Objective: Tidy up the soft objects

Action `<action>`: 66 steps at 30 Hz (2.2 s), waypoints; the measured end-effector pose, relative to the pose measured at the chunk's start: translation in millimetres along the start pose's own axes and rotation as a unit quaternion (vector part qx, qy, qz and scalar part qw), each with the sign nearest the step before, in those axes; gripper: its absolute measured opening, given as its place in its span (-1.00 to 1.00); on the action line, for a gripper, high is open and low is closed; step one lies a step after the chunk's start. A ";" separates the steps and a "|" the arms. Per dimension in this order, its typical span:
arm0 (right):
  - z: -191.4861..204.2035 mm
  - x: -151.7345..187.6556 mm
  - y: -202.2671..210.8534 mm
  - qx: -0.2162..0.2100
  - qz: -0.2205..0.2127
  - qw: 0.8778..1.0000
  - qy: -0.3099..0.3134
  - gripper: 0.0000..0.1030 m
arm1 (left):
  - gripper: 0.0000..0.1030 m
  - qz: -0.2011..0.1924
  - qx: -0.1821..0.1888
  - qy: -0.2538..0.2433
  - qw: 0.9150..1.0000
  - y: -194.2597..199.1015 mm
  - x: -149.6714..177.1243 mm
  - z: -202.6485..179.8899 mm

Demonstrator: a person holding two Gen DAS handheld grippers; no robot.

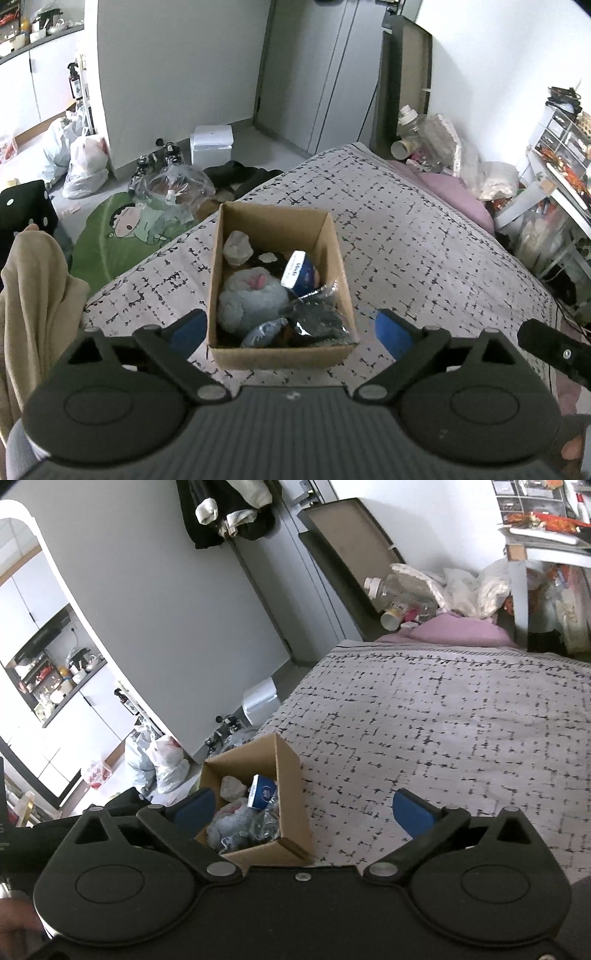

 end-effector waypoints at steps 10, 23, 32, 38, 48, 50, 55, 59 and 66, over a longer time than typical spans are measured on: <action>-8.1 2.2 35.6 0.000 -0.013 1.000 0.004 1.00 | 0.99 -0.024 0.008 -0.012 1.000 29.5 8.5 -17.6; -20.3 11.5 63.1 0.005 -0.012 1.000 0.010 1.00 | 0.99 -0.040 0.014 -0.028 0.999 58.2 25.1 -33.6; -24.8 20.0 74.2 0.024 -0.012 0.999 0.027 1.00 | 0.99 -0.047 0.010 -0.049 0.998 71.4 34.5 -37.9; -23.0 28.5 76.3 0.030 -0.005 0.999 0.042 1.00 | 0.99 -0.059 0.001 -0.071 0.996 80.5 42.0 -38.2; -22.3 33.4 77.4 0.051 -0.005 0.997 0.053 1.00 | 0.99 -0.054 -0.002 -0.083 0.995 80.2 50.3 -37.3; -23.7 33.3 77.1 0.054 -0.004 0.997 0.052 1.00 | 0.99 -0.054 -0.001 -0.082 0.995 80.3 50.5 -36.4; -24.3 34.3 77.3 0.058 -0.004 0.997 0.052 1.00 | 0.99 -0.051 0.000 -0.079 0.996 79.9 51.1 -34.5; -22.4 35.3 77.0 0.057 -0.004 0.997 0.056 1.00 | 0.99 -0.052 0.000 -0.080 0.995 80.8 50.6 -32.2; -21.3 36.7 75.4 0.060 -0.001 0.996 0.060 1.00 | 0.99 -0.055 0.000 -0.084 0.995 83.1 48.8 -32.8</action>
Point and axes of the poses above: each gripper's, at about its wrist camera, not at the fingertips, and y roughly against the way its jaws point, z to its left, x to its underside, the point moved 8 cm from there along -y, roughly the way its jaws point, and after that the axes turned 9 degrees about -y, right-handed, at the moved point
